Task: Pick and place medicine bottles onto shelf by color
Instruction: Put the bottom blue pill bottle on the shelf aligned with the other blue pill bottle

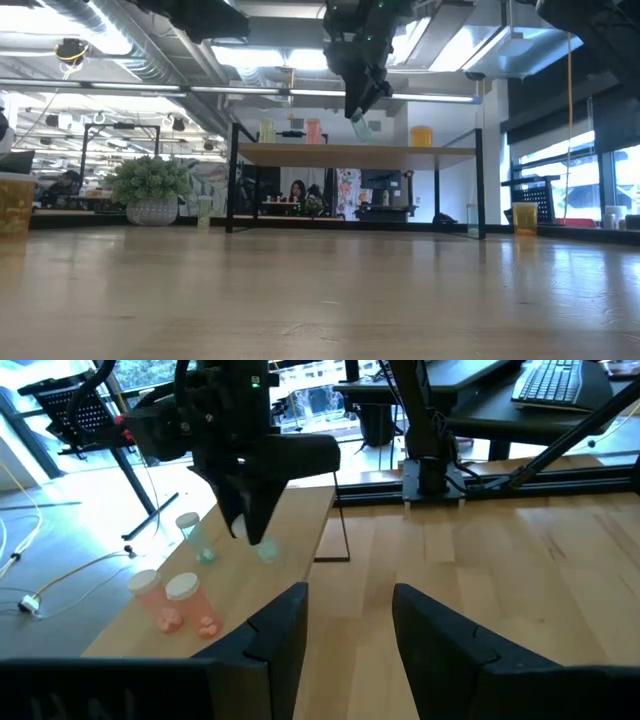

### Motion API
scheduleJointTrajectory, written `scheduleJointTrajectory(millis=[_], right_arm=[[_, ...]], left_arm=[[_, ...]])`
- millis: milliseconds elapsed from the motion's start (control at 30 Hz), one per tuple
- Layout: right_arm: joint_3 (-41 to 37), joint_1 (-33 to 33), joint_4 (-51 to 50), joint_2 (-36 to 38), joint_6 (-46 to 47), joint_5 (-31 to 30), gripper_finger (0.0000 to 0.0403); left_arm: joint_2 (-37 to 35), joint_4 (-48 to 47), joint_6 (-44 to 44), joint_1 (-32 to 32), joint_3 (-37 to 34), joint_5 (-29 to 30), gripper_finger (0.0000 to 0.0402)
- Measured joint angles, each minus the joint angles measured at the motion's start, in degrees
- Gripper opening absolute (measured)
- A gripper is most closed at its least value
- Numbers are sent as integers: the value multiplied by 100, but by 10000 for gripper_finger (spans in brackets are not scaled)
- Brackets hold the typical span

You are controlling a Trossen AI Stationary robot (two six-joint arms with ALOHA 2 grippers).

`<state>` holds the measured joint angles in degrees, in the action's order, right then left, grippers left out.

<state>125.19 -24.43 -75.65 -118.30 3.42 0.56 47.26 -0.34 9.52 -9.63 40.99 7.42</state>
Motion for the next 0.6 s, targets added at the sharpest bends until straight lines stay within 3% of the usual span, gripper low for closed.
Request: scheduleJointTrajectory(millis=[167,600], right_arm=[[0,0,73,0,-86,-351,122],[0,-45,220,0,-320,-549,122]], left_arm=[[1,0,-42,2,0,0,142],[1,0,-181,2,0,0,142]])
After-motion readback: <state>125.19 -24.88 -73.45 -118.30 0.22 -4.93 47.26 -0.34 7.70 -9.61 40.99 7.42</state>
